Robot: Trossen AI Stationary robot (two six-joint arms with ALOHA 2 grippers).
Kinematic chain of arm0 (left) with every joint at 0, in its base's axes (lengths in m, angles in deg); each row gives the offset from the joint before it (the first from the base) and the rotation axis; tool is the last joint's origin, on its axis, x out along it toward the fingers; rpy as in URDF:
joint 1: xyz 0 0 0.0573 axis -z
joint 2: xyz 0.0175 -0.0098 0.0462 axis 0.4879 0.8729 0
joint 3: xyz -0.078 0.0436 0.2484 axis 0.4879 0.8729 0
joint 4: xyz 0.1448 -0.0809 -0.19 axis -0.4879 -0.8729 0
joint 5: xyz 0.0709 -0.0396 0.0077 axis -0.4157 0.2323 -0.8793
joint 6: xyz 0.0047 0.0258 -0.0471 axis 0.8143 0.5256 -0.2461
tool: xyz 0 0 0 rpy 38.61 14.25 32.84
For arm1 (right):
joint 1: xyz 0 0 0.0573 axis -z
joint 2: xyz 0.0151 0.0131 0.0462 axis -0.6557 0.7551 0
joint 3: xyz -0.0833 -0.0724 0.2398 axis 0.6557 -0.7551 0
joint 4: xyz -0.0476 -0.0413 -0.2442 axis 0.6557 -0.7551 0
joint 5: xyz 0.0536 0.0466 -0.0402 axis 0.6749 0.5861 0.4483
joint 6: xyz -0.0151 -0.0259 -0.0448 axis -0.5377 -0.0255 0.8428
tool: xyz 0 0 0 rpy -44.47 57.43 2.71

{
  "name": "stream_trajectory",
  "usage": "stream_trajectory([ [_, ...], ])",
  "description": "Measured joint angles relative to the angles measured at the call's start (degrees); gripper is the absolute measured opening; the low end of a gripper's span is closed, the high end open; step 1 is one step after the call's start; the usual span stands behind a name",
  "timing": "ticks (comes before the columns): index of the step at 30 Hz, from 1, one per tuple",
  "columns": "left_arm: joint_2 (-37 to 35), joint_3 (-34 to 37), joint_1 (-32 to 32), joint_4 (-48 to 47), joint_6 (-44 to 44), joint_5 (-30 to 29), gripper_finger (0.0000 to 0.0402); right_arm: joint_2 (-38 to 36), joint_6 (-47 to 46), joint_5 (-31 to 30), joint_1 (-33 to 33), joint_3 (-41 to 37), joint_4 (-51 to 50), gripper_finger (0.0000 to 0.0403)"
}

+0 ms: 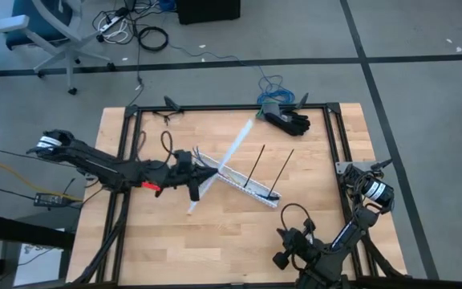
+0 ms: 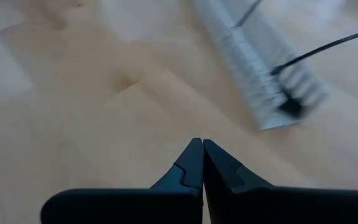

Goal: Ziptie cables
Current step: Close the white cable duct lid

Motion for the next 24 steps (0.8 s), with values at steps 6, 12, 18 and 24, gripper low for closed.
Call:
stream_trajectory([
  [6, 14.7, 0.0, -1.6, 23.6, -4.5, 7.1, 0.0, -1.2, -13.3, 0.9, -2.2, 0.0, -13.8, 0.0],
  [12, 32.2, -3.9, -5.6, 43.8, -14.3, 16.3, 0.0, -6.4, -13.5, 1.0, -4.0, 0.0, -15.4, 0.0],
  [18, 48.4, -17.2, -7.3, 49.7, -23.7, 25.2, 0.0, -9.7, -13.3, 1.8, -3.1, 0.0, -18.4, 0.0],
  [24, 59.3, -32.2, -7.9, 50.1, -30.1, 32.2, 0.0, -10.4, -14.5, 2.0, -2.7, 0.0, -19.7, 0.0],
])
